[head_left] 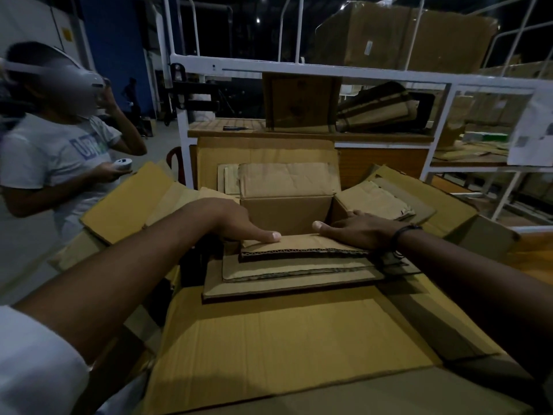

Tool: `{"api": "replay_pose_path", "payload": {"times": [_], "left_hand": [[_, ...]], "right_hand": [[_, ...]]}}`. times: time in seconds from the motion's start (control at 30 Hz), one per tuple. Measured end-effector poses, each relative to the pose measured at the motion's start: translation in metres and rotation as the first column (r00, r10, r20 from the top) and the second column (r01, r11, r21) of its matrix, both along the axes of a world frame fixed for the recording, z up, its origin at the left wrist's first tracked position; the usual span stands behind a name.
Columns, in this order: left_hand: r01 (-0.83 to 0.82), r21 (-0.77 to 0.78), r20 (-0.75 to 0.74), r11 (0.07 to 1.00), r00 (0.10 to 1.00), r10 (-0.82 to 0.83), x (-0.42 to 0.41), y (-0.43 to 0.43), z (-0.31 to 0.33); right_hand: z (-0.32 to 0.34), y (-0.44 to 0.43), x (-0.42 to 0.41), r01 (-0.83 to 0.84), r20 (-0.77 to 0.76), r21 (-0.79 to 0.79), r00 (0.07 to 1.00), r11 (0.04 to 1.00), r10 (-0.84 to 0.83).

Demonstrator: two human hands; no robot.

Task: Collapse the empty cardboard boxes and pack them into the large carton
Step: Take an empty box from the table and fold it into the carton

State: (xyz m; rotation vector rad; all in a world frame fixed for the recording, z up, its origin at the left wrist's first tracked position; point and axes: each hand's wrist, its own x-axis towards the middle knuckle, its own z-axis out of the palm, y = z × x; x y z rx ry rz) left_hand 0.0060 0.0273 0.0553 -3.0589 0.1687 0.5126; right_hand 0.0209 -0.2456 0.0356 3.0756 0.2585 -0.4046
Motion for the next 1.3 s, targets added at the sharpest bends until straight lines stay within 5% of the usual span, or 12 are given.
{"api": "replay_pose_path", "payload": {"times": [0.13, 0.4, 0.7, 0.8, 0.93, 1.3], "left_hand": [[0.016, -0.01, -0.024, 1.0, 1.0, -0.016, 0.005, 0.001, 0.0], [0.016, -0.026, -0.031, 1.0, 0.999, -0.017, 0.006, 0.001, -0.001], [0.021, -0.034, -0.029, 0.999, 0.999, -0.022, 0.004, 0.002, -0.001], [0.012, -0.014, -0.051, 1.0, 0.999, -0.013, 0.003, 0.0, -0.001], [0.01, -0.04, -0.063, 0.999, 0.998, -0.012, 0.003, 0.001, 0.003], [-0.059, -0.066, -0.076, 0.996, 0.996, 0.054, -0.014, -0.001, -0.001]], "right_hand": [[0.01, 0.001, 0.008, 0.054, -0.103, 0.088, 0.994, 0.995, -0.045], [0.0, 0.013, -0.001, 0.003, -0.047, 0.064, 0.999, 0.998, 0.0], [-0.024, 0.002, 0.01, -0.073, 0.21, 0.261, 0.978, 0.963, 0.017], [-0.028, 0.001, 0.008, -0.059, 0.275, 0.207, 0.962, 0.976, 0.0], [-0.019, 0.008, 0.006, 0.081, 0.178, 0.158, 0.978, 0.984, -0.109], [-0.001, 0.014, 0.025, 0.09, -0.026, 0.16, 0.996, 0.983, -0.087]]}}
